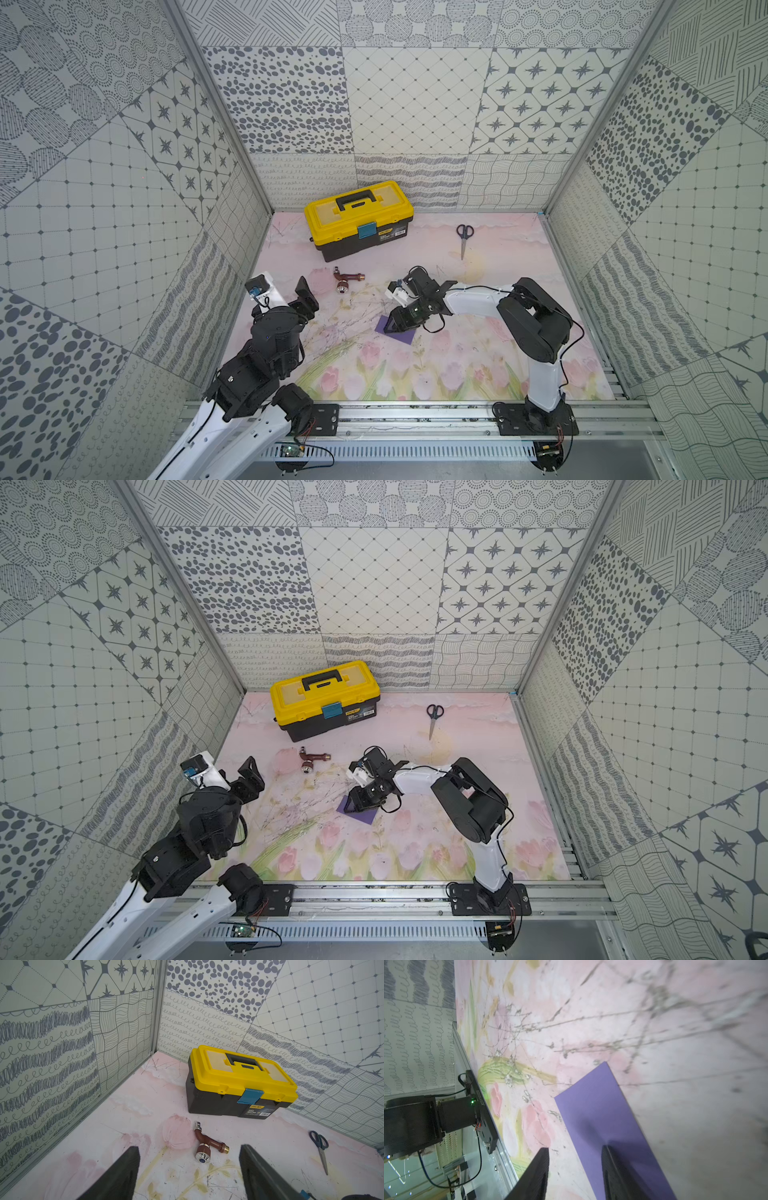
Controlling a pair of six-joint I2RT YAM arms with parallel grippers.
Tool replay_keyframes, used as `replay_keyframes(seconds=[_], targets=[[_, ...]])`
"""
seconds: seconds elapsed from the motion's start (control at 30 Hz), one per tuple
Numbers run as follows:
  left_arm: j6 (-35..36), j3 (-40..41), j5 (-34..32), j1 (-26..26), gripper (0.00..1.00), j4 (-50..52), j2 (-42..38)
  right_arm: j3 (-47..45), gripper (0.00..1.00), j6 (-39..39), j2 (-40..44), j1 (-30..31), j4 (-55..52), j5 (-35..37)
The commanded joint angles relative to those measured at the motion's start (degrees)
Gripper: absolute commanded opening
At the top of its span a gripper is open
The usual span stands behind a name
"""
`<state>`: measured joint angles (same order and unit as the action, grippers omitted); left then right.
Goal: Fold the square paper along the opposite sides
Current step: Move the paper at the center of the board.
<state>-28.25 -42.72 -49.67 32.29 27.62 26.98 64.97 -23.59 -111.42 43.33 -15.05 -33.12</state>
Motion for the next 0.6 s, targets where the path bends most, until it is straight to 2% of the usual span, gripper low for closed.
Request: replay_keyframes(seconds=[0.0, 0.07, 0.17, 0.23, 0.4, 0.47, 0.57], targets=[[2.26, 1.5, -0.02, 0.66, 0.8, -4.15, 0.95, -2.73, 0.48, 0.86, 0.29, -3.63, -3.25, 7.58], [3.09, 2.49, 0.17, 0.67, 0.81, -5.54, 1.08, -2.95, 0.52, 1.67, 1.38, -4.64, -3.31, 7.63], [5.14, 3.73, 0.53, 0.66, 0.81, -8.1, 0.92, -2.78, 0.64, 2.51, 4.91, -4.66, -3.59, 6.67], [6.63, 4.09, 0.56, 0.67, 0.81, -9.92, 0.84, -2.65, 0.73, 2.42, 9.54, -4.66, -3.67, 6.14], [12.19, 4.61, 0.08, 0.67, 0.82, -16.74, 1.13, 0.23, 0.97, 3.15, 26.49, -5.18, -5.87, 10.11], [15.35, 5.21, -0.27, 0.67, 0.82, -20.26, 2.12, 0.61, 0.97, 3.45, 32.57, -6.51, -6.66, 12.2], [24.36, 10.74, -1.71, 0.51, 0.87, -31.31, 5.49, -2.88, 0.97, 4.46, 41.13, -11.72, -7.76, 21.0]])
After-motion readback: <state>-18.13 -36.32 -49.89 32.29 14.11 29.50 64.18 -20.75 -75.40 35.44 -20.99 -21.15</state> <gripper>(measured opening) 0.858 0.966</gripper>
